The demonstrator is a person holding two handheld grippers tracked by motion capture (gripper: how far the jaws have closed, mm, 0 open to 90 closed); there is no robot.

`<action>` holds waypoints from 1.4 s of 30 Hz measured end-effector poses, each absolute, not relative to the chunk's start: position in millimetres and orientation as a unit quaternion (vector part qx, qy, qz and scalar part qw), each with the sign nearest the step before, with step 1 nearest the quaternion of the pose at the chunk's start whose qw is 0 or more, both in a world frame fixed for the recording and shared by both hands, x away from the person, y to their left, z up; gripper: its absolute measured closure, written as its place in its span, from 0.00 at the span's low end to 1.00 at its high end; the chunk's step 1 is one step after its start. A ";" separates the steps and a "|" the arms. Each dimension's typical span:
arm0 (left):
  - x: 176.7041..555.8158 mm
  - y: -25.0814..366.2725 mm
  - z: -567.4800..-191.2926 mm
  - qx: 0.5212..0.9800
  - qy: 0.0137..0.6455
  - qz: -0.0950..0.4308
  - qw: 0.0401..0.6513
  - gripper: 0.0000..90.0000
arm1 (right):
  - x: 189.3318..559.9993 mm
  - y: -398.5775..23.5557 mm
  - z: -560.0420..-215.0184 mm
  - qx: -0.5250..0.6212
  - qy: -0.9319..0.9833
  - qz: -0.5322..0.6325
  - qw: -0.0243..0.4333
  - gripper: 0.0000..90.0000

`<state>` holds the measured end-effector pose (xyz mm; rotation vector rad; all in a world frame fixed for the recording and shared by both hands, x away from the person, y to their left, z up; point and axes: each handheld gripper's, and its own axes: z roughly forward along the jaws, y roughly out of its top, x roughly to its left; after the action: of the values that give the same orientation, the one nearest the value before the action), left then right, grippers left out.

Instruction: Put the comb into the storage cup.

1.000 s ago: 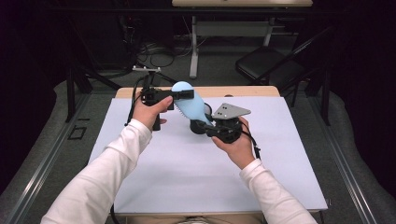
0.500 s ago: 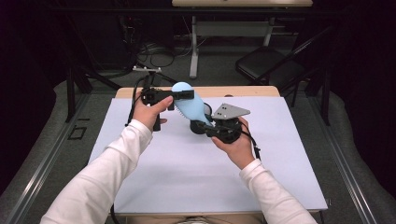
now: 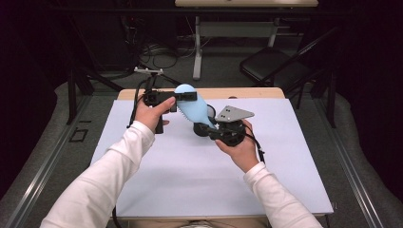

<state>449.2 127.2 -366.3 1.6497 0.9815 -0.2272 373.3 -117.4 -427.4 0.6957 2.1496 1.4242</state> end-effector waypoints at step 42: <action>445.6 124.4 -364.4 0.696 0.440 -0.136 0.552 0.56 | 370.5 -116.1 -437.2 0.257 0.774 0.527 0.237 0.77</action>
<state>445.6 124.4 -364.4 1.6452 1.0397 -0.3223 370.5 -116.1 -437.2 0.7050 2.1226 1.4448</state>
